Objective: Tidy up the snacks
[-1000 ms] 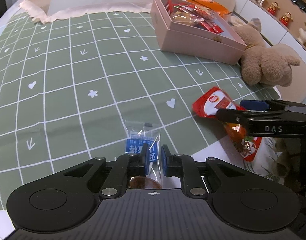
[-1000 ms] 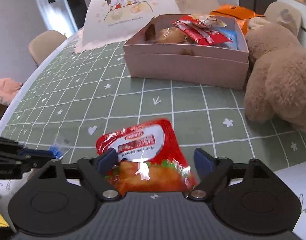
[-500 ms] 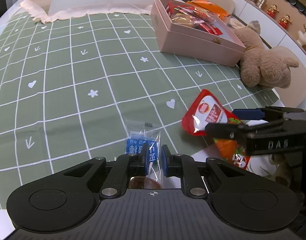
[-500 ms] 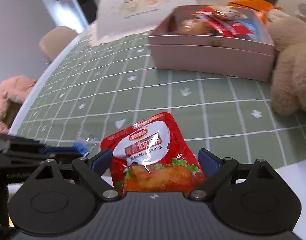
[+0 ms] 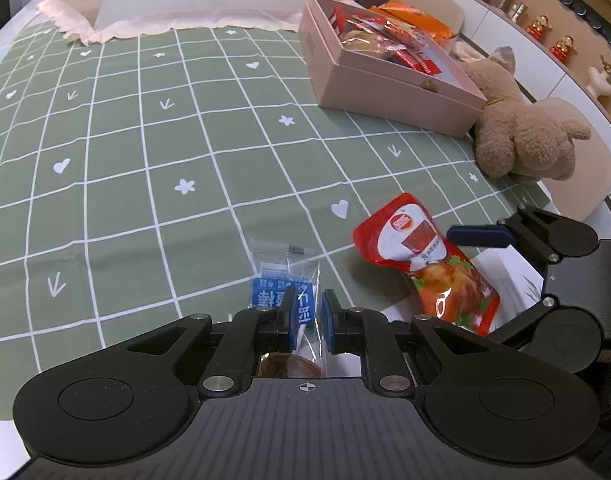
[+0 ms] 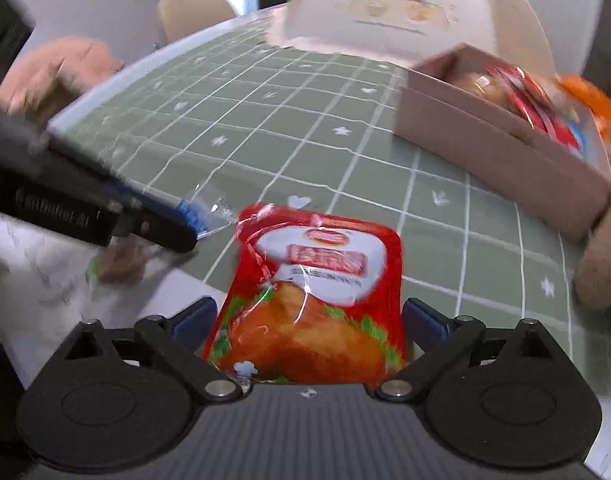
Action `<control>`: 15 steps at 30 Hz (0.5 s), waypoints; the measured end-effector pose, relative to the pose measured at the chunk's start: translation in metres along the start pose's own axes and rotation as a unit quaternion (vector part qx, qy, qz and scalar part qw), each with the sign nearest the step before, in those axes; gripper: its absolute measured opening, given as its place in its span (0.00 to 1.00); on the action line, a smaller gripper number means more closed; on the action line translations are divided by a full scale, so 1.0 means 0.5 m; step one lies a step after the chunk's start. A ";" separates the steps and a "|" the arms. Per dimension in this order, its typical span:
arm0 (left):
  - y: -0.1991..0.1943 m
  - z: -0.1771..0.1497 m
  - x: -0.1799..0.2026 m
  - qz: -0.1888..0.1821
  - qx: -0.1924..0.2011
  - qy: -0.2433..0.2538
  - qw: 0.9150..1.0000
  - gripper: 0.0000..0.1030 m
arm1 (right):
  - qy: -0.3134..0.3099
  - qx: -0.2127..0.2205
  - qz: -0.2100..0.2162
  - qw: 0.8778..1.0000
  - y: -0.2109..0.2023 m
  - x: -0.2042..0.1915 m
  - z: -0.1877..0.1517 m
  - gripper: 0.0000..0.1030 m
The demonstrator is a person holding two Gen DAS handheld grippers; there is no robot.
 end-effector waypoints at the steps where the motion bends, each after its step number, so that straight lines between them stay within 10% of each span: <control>1: 0.000 0.000 0.000 -0.001 0.000 -0.001 1.000 0.16 | 0.002 -0.002 0.007 1.000 0.004 -0.002 0.002 0.98; 9: -0.056 0.015 -0.033 0.027 0.037 -0.012 0.999 0.19 | 0.077 -0.016 -0.041 0.996 0.009 0.056 0.012 0.92; 15: -0.057 -0.039 -0.005 0.053 -0.016 0.058 0.997 0.23 | 0.099 -0.009 -0.062 0.993 -0.001 0.082 -0.001 0.95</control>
Point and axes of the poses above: each gripper's, at about its wrist camera, not at the fingertips, and y roughly the way its jaws point, x to its right, z to its top, the point moved 10 cm from there along y, roughly the way its jaws point, and after that the axes turned 6 degrees about z, right-handed, at the moved point
